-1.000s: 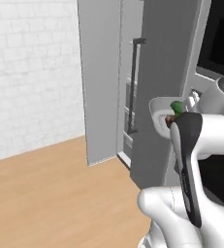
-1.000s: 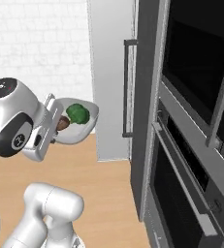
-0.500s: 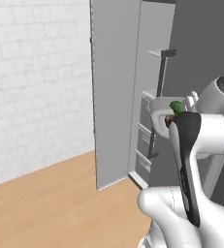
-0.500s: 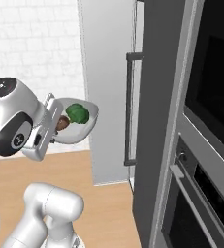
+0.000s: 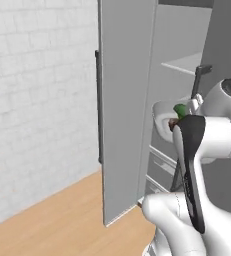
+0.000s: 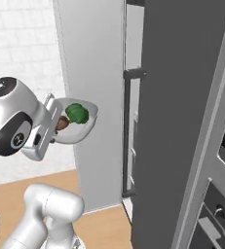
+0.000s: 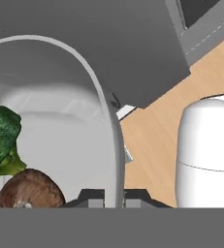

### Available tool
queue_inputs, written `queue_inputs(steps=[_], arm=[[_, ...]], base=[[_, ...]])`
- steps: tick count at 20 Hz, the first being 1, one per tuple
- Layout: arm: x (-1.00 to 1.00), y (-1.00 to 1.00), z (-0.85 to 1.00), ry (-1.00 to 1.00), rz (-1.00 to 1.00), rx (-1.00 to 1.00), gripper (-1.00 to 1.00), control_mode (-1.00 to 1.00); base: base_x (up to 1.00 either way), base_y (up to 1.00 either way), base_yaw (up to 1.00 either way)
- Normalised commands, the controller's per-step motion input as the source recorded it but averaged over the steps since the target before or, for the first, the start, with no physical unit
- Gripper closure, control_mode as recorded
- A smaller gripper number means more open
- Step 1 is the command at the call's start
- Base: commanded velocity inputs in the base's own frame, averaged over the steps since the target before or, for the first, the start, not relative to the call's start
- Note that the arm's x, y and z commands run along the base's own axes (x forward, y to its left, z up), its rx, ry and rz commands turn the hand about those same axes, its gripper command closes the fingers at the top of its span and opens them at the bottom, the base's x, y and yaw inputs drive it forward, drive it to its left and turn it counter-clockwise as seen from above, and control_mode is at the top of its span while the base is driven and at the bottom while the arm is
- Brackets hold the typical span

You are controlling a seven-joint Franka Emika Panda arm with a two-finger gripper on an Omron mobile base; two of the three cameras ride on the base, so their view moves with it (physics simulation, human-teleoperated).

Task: Take the meat container that has the chicken drumstick and place it on the second highest rack of the freezer. Then take the vegetable container that has the mushroom and broccoli and place it on the highest rack of the freezer.

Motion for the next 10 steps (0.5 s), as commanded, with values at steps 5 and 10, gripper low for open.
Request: queue_inputs(steps=[5, 10], arm=[[0.0, 0.0, 0.0, 0.0, 0.0, 0.0, 1.0, 1.0], [0.0, 0.0, 0.0, 0.0, 0.0, 0.0, 1.0, 1.0]], base=[[0.75, 0.02, -0.4], [0.78, 0.13, -0.4]])
